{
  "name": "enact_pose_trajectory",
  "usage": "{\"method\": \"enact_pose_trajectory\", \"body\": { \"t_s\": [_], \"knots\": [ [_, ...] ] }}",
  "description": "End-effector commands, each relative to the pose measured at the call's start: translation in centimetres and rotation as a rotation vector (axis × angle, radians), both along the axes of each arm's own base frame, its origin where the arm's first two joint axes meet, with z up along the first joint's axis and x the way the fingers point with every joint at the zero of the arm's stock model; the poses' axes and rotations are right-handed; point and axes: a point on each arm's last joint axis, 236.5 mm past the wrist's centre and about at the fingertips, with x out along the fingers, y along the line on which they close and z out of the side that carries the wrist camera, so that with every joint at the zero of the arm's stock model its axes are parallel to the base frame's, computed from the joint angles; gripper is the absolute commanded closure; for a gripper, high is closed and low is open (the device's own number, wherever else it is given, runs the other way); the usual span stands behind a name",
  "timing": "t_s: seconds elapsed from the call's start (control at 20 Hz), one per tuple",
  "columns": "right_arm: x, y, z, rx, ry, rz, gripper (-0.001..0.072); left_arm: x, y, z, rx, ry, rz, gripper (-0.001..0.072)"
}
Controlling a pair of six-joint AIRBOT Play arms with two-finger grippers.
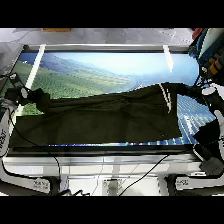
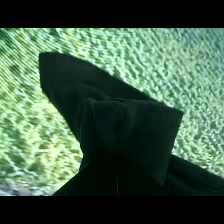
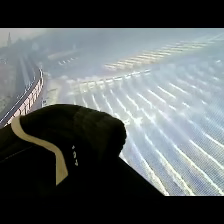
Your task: Fold the clothes and pants, and hang the long-sleeved shirts on hangers.
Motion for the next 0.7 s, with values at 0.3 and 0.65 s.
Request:
{"method": "enact_pose_trajectory", "body": {
  "t_s": [0.3, 0.65],
  "knots": [
    [1.6, -2.8, 1.8, -0.065, -0.102, -0.102, 0.0679, 9.9, -0.5, 20.0, 0.117, -0.593, -0.072, 0.0688],
    [1.6, -2.0, 1.6, -0.043, -0.091, -0.096, 0.0679, -1.6, 7.2, 12.6, 0.236, -0.065, 0.071, 0.0689]
  ]
}}
